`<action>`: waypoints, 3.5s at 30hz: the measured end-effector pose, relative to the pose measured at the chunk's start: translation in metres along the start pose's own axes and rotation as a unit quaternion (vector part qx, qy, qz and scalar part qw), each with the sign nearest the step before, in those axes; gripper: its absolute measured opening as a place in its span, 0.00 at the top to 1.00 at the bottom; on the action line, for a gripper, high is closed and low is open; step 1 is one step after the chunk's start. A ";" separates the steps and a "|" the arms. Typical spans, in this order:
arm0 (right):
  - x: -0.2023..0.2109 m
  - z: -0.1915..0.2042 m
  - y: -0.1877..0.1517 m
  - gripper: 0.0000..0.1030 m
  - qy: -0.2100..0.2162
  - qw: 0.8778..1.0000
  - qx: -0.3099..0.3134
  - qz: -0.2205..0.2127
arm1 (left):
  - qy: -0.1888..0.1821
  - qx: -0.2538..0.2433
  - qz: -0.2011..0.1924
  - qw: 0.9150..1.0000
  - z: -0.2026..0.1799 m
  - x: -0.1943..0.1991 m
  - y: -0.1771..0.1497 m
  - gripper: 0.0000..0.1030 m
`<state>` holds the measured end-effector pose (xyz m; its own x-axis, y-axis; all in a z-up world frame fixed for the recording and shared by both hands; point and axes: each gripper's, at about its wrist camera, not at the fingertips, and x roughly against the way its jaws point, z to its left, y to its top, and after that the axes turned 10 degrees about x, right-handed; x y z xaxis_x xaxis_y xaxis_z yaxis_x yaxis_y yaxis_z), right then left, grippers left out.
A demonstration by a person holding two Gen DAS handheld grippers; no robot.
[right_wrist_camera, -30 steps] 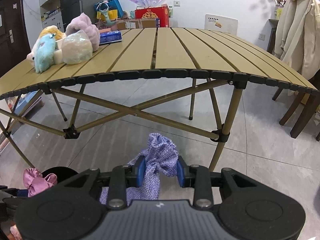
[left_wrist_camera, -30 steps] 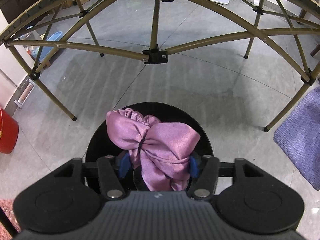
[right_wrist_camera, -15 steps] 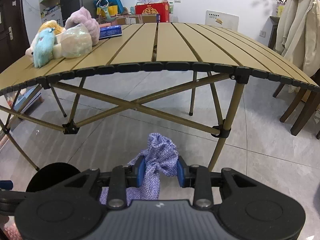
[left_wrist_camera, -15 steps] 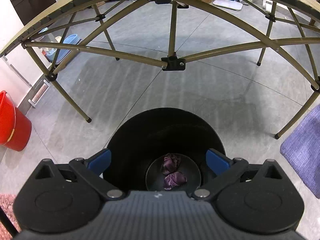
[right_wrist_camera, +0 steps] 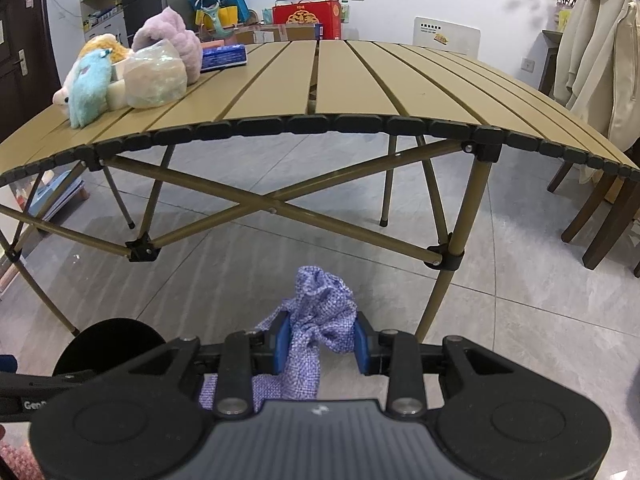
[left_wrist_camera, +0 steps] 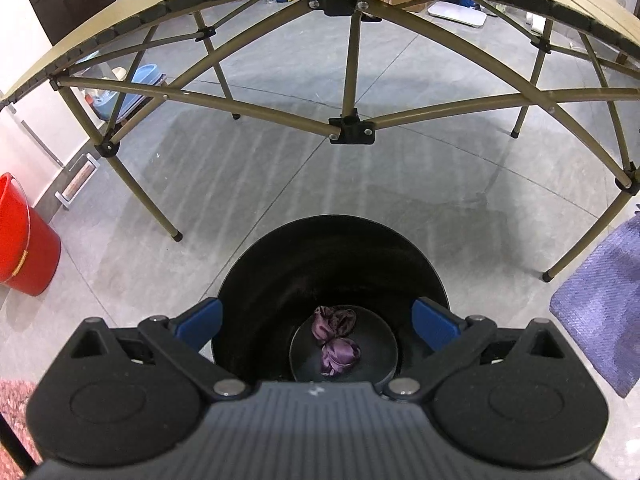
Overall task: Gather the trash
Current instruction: 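Open the left tool to drop the pink bow into the bin, then move the left tool aside while the right tool brings the lavender pouch over the bin, then open the right tool to drop the lavender pouch into the bin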
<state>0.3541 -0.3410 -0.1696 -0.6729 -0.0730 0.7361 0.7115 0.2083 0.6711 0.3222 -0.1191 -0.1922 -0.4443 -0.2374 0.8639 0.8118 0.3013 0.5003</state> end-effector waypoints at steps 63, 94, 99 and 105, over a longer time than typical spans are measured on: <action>0.012 0.175 -0.015 0.70 0.053 0.989 0.137 0.016 | -0.030 0.054 -0.048 0.997 0.211 0.012 -0.004 0.00; -0.074 0.227 -0.007 0.69 0.073 0.985 0.091 0.127 | 0.018 0.051 -0.057 0.997 0.220 -0.005 0.014 0.00; -0.079 0.227 -0.009 0.69 0.075 0.985 0.078 0.137 | 0.020 0.046 -0.054 0.997 0.215 -0.009 0.015 0.00; -0.080 0.226 -0.009 0.68 0.079 0.984 0.073 0.140 | 0.025 0.044 -0.046 0.998 0.214 -0.014 0.015 0.00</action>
<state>0.3563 -0.1162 -0.2546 -0.4068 -0.1408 0.9026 0.8204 0.3784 0.4288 0.2597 0.0867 -0.1841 -0.4939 -0.3130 0.8112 0.7311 0.3555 0.5823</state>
